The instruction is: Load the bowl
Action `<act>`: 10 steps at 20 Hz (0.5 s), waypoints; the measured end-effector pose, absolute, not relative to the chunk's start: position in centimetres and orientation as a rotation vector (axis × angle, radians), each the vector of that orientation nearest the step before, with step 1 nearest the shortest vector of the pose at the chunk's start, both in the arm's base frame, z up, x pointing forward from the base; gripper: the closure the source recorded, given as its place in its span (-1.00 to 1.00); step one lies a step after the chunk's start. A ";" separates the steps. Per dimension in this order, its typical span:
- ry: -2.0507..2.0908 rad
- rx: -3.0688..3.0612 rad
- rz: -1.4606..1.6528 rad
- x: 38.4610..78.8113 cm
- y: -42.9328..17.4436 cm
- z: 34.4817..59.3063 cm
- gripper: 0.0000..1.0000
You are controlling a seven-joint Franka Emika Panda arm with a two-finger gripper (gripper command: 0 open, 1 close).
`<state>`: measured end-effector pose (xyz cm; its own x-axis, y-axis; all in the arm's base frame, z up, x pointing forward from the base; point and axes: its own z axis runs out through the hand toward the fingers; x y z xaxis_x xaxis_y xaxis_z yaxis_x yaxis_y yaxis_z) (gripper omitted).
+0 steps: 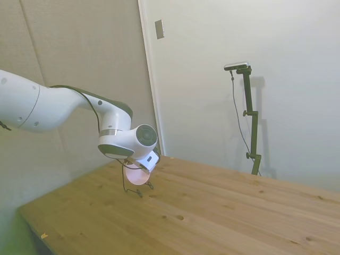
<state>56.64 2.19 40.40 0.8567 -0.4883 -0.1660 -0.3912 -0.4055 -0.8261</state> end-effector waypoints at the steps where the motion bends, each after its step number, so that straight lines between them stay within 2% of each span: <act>1: 0.637 -2.042 -0.120 56.8 2.3 40.3 1.00; 10: 0.637 -2.021 -0.089 57.5 2.6 38.7 1.00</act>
